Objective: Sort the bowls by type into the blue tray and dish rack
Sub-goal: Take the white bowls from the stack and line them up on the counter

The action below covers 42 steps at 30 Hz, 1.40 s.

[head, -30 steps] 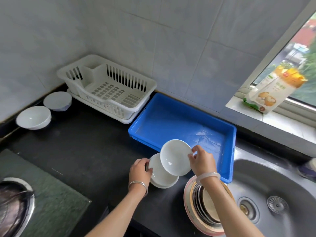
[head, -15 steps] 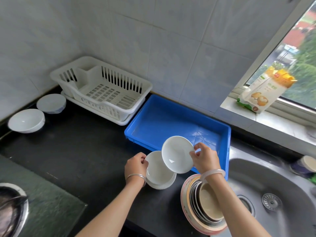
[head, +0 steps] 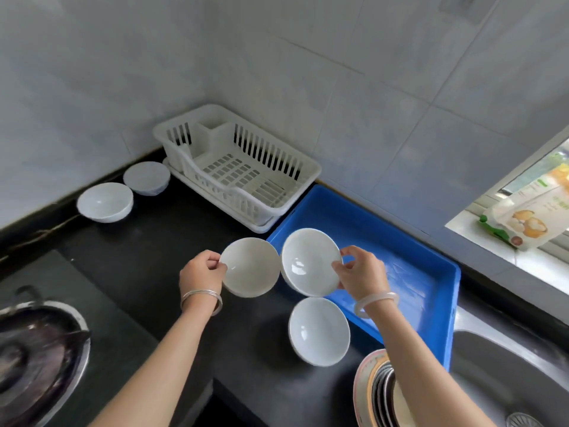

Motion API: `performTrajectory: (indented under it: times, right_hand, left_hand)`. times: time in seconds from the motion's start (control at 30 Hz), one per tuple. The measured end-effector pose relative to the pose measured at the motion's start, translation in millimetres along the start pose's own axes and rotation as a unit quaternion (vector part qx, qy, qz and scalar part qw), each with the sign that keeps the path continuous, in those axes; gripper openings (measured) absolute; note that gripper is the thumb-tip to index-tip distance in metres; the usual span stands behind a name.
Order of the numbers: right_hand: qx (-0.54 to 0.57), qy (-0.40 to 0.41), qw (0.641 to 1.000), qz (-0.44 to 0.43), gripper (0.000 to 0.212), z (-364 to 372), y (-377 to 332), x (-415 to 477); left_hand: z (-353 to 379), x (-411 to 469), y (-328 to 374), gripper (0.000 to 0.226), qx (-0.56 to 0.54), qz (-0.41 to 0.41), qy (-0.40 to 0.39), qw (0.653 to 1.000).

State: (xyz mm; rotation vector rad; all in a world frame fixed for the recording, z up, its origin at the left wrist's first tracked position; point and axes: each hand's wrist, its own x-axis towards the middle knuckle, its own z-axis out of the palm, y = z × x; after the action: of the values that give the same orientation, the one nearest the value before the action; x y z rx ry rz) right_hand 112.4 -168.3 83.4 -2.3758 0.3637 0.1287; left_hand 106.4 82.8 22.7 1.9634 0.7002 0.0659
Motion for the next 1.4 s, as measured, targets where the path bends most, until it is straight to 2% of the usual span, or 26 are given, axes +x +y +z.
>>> performTrajectory:
  times: [0.17,0.33,0.47,0.67,0.83,1.0,1.2,1.3,1.4]
  right_hand:
    - [0.01,-0.081,0.997,0.012,0.013,67.4,-38.8,26.0]
    - [0.003,-0.139,0.99,0.006,0.022,136.7,-85.5,55.6]
    - [-0.01,-0.174,0.985,0.006,0.031,188.5,-121.4,82.9]
    - [0.003,-0.185,0.982,0.043,0.017,240.8,-152.8,115.0]
    - [0.012,-0.176,0.981,0.085,0.021,264.8,-156.5,131.7]
    - [0.067,-0.166,0.976,0.123,0.031,282.6,-159.1,139.5]
    - [0.185,-0.149,0.957,0.163,0.022,296.9,-163.8,141.7]
    - [0.229,-0.166,0.943,0.177,0.036,296.8,-163.4,137.8]
    - [0.297,-0.188,0.916,0.192,0.051,296.8,-157.2,131.0]
  left_hand:
    - [-44.3,39.8,-38.2,0.014,-0.053,-0.077,0.07,0.993]
    - [-77.1,77.1,-66.1,0.017,-0.123,-0.159,0.141,0.969]
    - [-92.2,108.6,-79.3,0.017,-0.137,-0.188,0.17,0.958]
    - [-103.6,151.5,-86.6,0.016,-0.16,-0.222,0.192,0.942]
    - [-104.3,170.4,-89.7,0.016,-0.174,-0.235,0.196,0.936]
    - [-100.2,178.0,-94.0,0.016,-0.19,-0.25,0.207,0.927]
    - [-93.7,176.7,-95.5,0.017,-0.253,-0.26,0.229,0.903]
    - [-91.4,174.0,-98.9,0.021,-0.304,-0.258,0.226,0.889]
    - [-89.7,171.6,-97.5,0.031,-0.4,-0.286,0.179,0.852]
